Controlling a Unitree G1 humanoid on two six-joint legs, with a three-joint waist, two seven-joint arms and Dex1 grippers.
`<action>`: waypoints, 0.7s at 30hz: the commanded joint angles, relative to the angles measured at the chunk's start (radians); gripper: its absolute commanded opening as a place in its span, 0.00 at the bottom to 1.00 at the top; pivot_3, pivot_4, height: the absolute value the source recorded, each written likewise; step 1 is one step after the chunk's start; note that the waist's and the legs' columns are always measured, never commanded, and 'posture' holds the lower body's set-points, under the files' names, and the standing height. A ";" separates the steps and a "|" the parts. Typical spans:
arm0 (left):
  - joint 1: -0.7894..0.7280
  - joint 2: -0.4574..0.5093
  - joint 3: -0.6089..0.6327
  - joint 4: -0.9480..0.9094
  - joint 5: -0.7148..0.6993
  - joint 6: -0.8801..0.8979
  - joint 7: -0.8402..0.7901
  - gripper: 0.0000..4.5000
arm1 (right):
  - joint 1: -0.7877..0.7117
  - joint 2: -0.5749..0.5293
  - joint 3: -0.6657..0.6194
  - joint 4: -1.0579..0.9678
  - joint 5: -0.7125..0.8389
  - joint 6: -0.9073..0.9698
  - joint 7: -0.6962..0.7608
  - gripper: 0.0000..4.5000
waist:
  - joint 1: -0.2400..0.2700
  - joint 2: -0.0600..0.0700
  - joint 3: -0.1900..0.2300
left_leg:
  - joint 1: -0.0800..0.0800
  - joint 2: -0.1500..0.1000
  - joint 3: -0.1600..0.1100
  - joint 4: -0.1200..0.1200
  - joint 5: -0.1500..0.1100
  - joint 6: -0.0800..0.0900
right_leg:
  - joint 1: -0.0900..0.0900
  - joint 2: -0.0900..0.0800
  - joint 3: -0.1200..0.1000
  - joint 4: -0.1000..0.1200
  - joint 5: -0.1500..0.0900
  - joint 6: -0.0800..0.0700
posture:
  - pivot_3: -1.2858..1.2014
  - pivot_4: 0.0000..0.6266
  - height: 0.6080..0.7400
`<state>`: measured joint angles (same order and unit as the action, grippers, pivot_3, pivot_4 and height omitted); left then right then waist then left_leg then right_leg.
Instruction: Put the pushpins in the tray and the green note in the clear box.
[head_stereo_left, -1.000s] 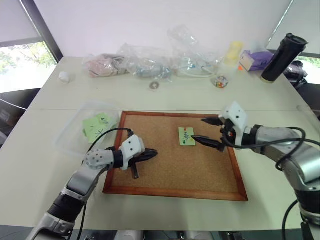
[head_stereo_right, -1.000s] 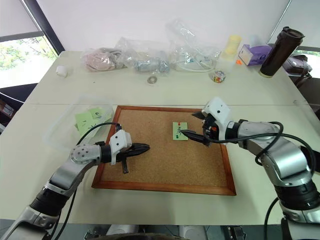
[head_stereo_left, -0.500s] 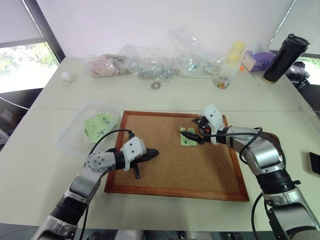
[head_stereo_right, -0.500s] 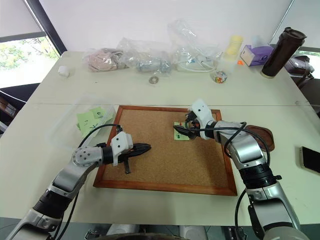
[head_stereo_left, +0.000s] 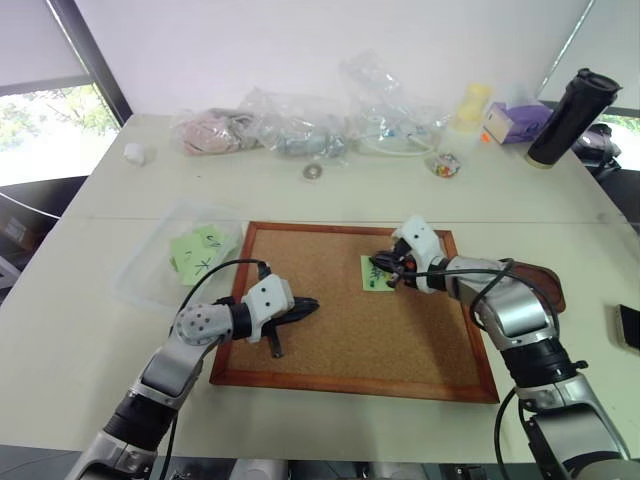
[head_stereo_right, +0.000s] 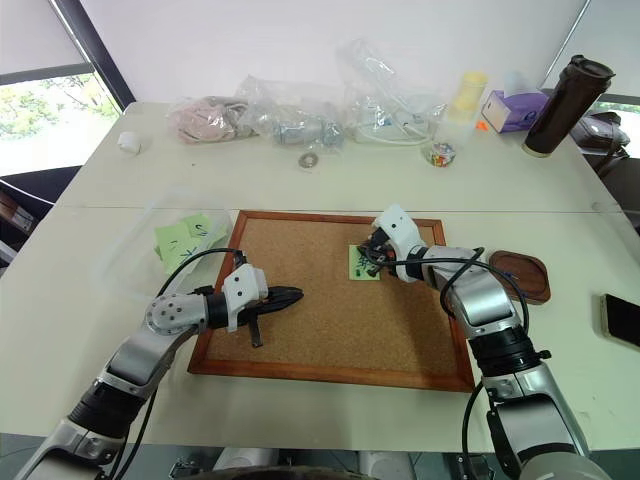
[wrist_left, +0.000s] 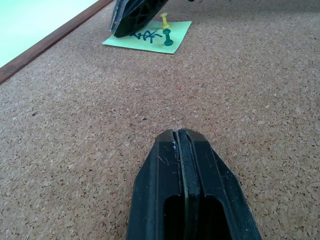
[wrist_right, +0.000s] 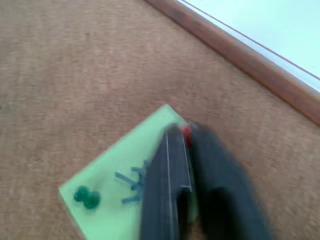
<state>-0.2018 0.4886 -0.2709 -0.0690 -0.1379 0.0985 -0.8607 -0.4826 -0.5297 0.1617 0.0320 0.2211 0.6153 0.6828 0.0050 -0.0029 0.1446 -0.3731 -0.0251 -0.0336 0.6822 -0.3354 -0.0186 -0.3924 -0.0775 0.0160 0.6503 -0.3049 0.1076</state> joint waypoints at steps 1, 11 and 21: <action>0.023 0.008 -0.016 0.036 0.041 0.040 0.016 0.00 | -0.018 -0.009 -0.024 -0.044 0.001 0.011 0.007 0.01 | 0.000 0.000 0.000 | 0.000 0.000 0.000 0.000 0.000 0.000 | 0.000 0.000 0.000 0.000 0.000 0.000 | 0.52 0.24 1.00; 0.037 0.017 -0.025 0.018 0.036 0.065 -0.002 0.00 | -0.031 -0.080 -0.245 -0.242 0.105 0.142 -0.032 0.01 | 0.003 0.002 0.001 | -0.001 0.000 0.000 0.000 0.000 0.000 | -0.001 0.000 0.000 0.000 0.000 0.000 | 0.52 0.24 1.00; 0.042 0.012 -0.038 0.022 0.036 0.064 -0.011 0.00 | 0.204 -0.232 -0.579 -0.403 0.192 0.298 -0.062 0.01 | 0.006 0.002 0.000 | -0.001 0.000 0.000 -0.002 -0.003 0.006 | -0.001 -0.001 0.000 -0.001 0.000 0.000 | 0.52 0.24 1.00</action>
<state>-0.1914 0.4887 -0.2787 -0.0926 -0.1379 0.1284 -0.8646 -0.3063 -0.7283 -0.3268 -0.3443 0.4113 0.9150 0.6252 0.0105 -0.0005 0.1441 -0.3736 -0.0253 -0.0332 0.6802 -0.3387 -0.0128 -0.3929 -0.0789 0.0164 0.6493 -0.3049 0.1076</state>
